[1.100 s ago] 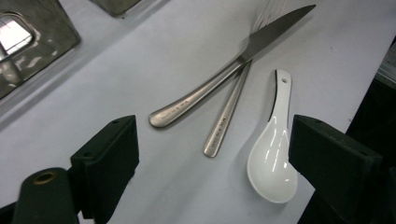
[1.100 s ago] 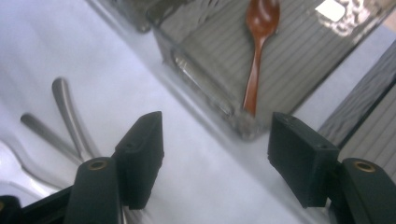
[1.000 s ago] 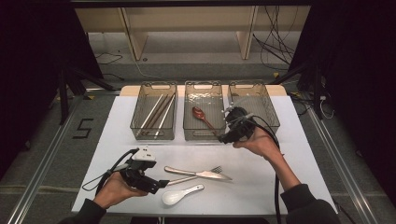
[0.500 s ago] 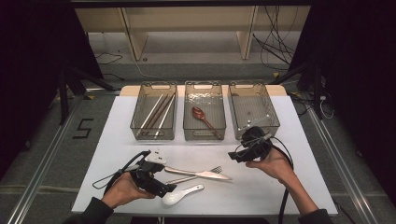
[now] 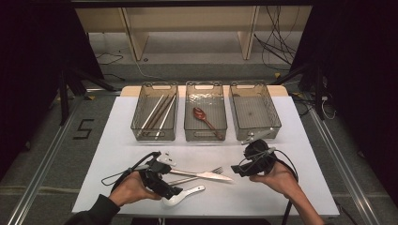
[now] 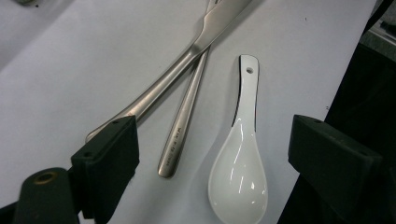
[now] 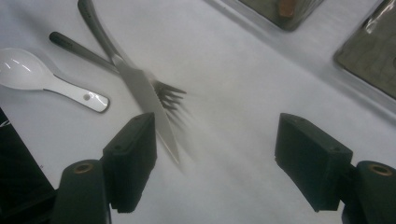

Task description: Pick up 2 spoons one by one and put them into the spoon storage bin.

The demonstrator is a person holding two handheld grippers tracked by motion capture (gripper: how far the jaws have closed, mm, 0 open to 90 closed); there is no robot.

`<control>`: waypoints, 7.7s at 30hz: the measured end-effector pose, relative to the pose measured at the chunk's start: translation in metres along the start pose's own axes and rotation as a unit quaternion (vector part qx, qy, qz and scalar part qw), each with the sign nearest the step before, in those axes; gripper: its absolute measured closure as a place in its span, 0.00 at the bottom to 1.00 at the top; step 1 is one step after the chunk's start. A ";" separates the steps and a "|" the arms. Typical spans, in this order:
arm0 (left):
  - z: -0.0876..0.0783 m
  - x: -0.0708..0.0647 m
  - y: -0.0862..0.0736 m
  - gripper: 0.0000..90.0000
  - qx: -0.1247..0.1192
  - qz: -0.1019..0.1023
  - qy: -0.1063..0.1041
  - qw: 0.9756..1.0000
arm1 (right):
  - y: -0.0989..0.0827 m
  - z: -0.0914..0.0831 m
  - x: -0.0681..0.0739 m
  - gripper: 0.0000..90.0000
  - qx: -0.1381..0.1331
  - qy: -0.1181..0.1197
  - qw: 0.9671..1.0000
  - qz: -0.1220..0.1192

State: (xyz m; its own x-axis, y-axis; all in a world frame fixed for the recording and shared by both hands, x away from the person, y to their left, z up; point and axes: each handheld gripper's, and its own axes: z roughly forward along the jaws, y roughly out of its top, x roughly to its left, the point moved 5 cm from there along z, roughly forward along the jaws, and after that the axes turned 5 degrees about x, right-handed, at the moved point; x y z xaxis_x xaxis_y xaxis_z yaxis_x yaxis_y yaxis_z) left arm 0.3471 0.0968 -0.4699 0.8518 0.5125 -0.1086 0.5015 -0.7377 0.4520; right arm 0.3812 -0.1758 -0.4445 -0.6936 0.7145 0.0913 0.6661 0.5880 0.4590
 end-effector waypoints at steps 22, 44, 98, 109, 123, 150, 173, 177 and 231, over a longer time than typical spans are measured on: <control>0.025 -0.015 0.012 0.41 0.070 0.029 -0.042 0.996 | -0.028 -0.004 0.018 0.33 0.005 0.004 1.000 -0.007; 0.054 -0.022 0.013 0.68 0.118 0.081 -0.031 0.989 | -0.032 -0.005 0.020 0.34 0.005 0.006 1.000 -0.012; 0.037 -0.010 0.014 0.95 0.096 0.052 -0.036 0.993 | -0.032 -0.007 0.018 0.36 0.001 0.011 1.000 -0.008; 0.017 -0.005 0.022 0.95 0.064 0.044 -0.040 0.996 | -0.031 -0.008 0.018 0.36 -0.001 0.011 1.000 -0.004; -0.017 0.023 0.062 0.95 0.017 0.036 -0.010 0.999 | -0.032 -0.008 0.017 0.36 -0.004 0.014 1.000 -0.003; -0.021 0.110 0.171 0.95 -0.037 -0.019 0.055 0.998 | -0.031 -0.007 0.019 0.36 -0.002 0.021 1.000 -0.009; 0.012 0.147 0.198 0.95 -0.039 -0.037 0.094 0.994 | -0.032 -0.008 0.018 0.36 -0.006 0.023 1.000 -0.013; 0.017 0.150 0.197 0.95 -0.045 -0.045 0.097 0.993 | -0.032 -0.008 0.020 0.36 -0.003 0.026 1.000 -0.011; -0.006 0.060 0.062 0.22 -0.024 0.016 0.036 0.999 | -0.030 -0.006 0.023 0.35 -0.007 0.021 1.000 -0.016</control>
State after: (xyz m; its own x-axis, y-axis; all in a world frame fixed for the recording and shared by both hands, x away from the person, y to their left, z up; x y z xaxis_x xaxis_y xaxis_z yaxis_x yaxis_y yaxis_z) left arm 0.4283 0.0846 -0.4428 0.8532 0.5207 -0.0308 0.4654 -0.7333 0.4957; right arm 0.3434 -0.1796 -0.4513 -0.7262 0.6780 0.1135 0.6390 0.6050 0.4749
